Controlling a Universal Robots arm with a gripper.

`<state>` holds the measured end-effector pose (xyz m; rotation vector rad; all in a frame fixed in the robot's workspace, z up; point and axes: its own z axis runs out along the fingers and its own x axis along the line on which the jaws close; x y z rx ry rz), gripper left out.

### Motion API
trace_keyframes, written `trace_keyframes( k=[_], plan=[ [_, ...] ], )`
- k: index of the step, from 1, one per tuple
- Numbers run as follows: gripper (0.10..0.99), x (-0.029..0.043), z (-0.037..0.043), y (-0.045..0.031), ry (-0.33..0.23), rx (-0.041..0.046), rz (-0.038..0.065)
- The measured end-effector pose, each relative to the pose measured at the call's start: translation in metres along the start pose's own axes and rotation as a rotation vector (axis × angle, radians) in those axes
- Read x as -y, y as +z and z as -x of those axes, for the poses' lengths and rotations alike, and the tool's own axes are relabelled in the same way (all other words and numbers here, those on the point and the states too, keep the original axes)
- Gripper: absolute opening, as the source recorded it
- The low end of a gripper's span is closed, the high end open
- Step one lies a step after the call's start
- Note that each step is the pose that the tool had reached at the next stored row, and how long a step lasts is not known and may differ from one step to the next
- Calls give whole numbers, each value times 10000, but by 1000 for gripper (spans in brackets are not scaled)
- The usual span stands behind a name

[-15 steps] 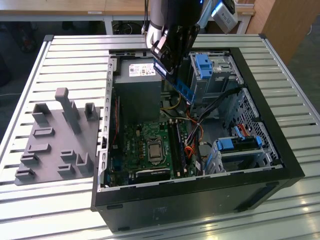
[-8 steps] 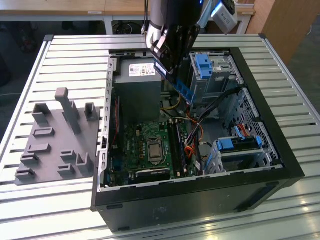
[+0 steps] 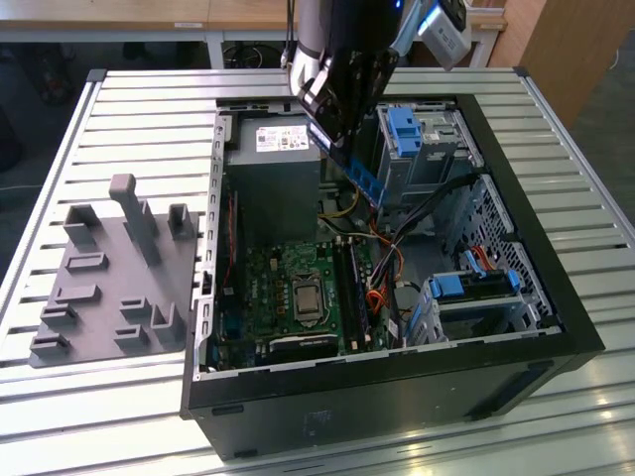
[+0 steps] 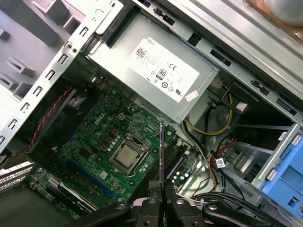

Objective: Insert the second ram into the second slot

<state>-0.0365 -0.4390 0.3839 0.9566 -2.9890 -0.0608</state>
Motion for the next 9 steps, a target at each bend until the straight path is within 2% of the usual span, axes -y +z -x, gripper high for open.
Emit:
trace_keyframes(
  k=[9],
  plan=[
    [141,0,0,0,478,18,-4]
  ],
)
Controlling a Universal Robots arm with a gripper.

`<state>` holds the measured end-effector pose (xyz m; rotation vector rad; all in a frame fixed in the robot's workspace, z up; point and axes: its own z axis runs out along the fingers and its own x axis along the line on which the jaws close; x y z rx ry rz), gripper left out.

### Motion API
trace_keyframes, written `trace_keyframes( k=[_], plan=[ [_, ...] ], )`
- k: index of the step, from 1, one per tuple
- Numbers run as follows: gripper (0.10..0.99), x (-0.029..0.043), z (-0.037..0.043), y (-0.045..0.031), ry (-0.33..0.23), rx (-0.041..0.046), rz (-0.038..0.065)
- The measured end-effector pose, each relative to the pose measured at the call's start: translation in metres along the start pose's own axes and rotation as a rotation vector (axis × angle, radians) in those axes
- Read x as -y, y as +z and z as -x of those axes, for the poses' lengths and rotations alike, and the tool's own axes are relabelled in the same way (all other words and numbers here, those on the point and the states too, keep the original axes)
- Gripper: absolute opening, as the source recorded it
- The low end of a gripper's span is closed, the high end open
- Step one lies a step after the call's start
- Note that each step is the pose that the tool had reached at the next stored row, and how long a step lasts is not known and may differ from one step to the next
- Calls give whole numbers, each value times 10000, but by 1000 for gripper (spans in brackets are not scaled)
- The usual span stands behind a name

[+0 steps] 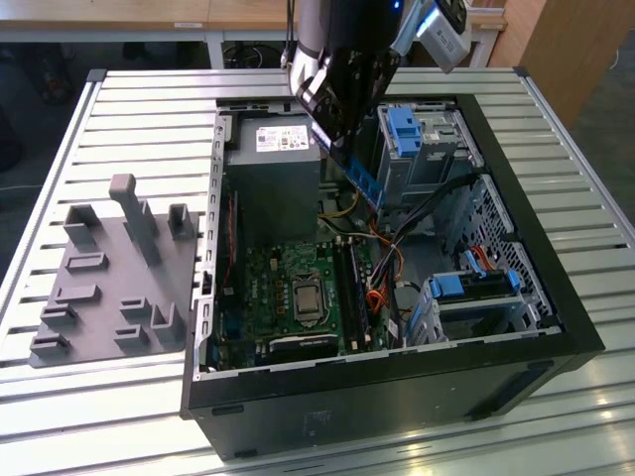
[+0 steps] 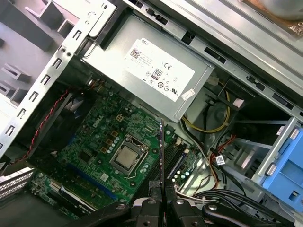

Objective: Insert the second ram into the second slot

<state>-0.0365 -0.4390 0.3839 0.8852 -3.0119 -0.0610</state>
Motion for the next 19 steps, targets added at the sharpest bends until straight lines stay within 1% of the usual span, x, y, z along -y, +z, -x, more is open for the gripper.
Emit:
trace_keyframes(
  k=[19],
  plan=[
    [141,0,0,1,920,34,-9]
  ],
)
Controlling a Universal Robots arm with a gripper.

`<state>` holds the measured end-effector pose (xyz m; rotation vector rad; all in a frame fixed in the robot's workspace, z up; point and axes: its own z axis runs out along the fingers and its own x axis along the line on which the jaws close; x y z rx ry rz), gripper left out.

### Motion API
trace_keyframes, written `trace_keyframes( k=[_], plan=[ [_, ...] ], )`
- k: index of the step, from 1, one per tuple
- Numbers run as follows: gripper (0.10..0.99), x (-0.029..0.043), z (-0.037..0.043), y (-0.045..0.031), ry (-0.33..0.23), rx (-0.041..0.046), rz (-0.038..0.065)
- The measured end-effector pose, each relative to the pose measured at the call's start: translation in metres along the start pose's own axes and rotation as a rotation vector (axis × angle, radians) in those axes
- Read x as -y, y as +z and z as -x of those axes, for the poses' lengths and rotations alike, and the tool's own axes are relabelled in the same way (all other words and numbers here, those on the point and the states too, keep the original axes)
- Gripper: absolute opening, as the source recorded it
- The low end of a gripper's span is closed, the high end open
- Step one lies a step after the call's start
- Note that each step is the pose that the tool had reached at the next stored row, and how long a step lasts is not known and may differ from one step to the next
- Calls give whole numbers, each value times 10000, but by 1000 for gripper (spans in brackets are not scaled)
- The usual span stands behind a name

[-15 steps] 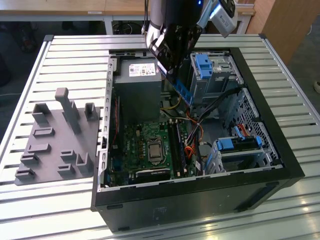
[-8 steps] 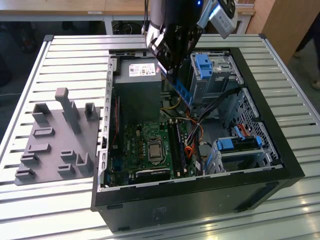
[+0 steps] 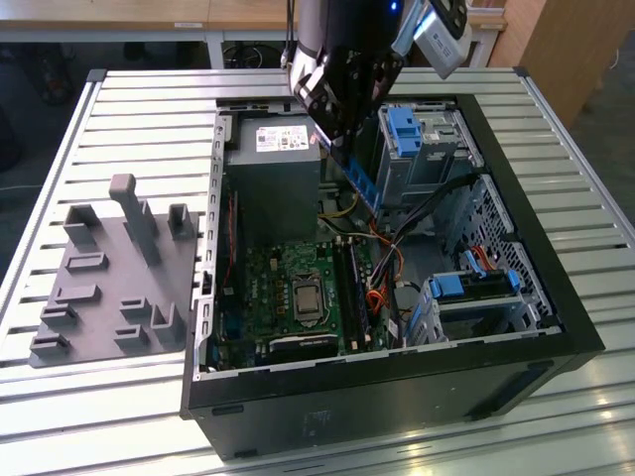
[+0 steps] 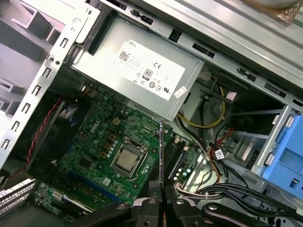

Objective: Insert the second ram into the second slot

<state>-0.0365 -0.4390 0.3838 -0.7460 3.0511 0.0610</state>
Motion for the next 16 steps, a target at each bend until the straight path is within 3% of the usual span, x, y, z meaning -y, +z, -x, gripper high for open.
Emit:
trace_keyframes(
  k=[16],
  plan=[
    [141,0,0,2,977,37,-9]
  ],
)
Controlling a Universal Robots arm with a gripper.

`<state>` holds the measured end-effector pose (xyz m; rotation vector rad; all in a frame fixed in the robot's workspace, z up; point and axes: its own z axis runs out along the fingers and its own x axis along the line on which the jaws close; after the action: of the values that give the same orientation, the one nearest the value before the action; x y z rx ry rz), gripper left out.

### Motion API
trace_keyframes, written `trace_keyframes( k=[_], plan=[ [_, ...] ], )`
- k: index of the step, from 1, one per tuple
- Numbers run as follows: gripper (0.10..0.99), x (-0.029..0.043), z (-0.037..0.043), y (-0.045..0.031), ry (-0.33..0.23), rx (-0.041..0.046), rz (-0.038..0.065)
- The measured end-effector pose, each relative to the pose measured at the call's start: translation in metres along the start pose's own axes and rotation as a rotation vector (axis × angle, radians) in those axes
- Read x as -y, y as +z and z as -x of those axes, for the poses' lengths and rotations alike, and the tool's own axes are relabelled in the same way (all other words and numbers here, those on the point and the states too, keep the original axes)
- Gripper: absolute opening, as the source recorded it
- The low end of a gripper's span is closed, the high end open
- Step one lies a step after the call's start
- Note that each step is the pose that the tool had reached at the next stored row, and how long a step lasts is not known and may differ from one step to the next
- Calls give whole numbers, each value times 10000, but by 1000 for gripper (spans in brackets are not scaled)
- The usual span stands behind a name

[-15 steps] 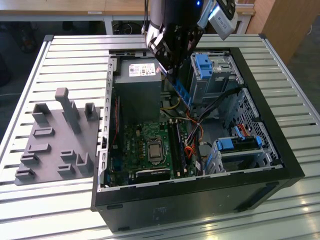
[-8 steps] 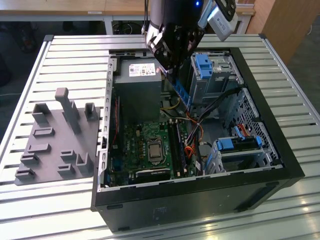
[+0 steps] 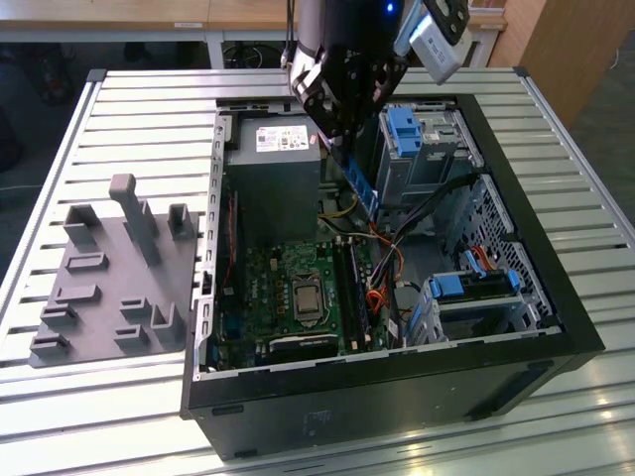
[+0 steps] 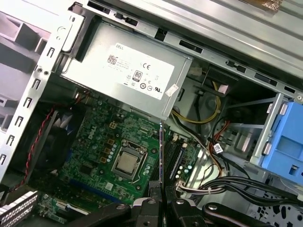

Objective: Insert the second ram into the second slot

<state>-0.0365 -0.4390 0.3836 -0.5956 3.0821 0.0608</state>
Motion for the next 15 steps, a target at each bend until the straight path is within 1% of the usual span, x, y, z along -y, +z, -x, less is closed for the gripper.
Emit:
trace_keyframes(
  k=[12,15],
  plan=[
    [141,0,0,1,655,25,-6],
    [141,0,0,2,948,35,-9]
  ],
)
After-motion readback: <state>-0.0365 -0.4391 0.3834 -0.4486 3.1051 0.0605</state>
